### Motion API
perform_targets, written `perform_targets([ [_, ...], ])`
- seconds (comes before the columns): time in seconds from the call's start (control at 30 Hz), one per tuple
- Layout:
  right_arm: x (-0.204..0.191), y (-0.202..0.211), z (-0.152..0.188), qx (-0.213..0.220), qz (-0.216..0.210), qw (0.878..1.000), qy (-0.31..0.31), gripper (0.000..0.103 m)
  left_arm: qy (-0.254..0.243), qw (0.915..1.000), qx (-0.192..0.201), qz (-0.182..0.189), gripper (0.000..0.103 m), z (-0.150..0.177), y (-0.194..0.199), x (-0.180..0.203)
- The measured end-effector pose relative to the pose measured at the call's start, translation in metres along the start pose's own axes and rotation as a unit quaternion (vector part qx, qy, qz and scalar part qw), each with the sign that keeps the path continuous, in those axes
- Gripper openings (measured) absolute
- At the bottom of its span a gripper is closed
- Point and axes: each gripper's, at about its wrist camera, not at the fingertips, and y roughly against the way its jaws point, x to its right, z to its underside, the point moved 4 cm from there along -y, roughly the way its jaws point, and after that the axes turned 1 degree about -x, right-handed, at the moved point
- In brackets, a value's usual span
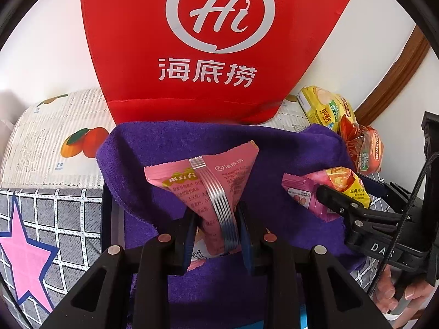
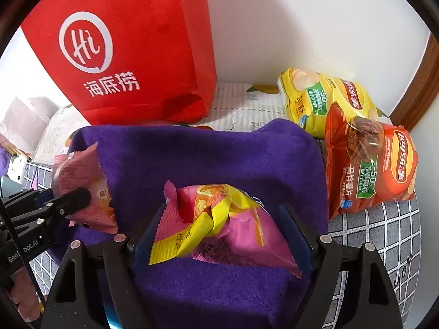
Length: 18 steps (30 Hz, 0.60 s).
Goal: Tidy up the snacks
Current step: 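Open both tools to release the packets onto the purple towel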
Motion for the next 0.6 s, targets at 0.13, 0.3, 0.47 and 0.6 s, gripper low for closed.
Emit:
perform_targets([
  [0.13, -0.005, 0.005, 0.0, 0.01, -0.013, 1.0, 0.003, 0.084, 0.002, 1.0, 0.002, 0.002, 0.03, -0.001, 0.002, 0.0],
  [0.3, -0.002, 0.013, -0.003, 0.025, -0.011, 1.0, -0.006, 0.087, -0.004, 0.9999, 0.014, 0.002, 0.044, -0.002, 0.01, 0.003],
  [0.47, 0.004, 0.025, -0.006, 0.045, -0.016, 0.999, -0.024, 0.087, -0.009, 0.9996, 0.027, 0.002, 0.049, -0.003, 0.021, 0.005],
  [0.6, 0.008, 0.037, -0.009, 0.058, -0.011, 0.997, -0.039, 0.087, -0.008, 0.9994, 0.035, 0.004, 0.051, -0.004, 0.029, 0.005],
])
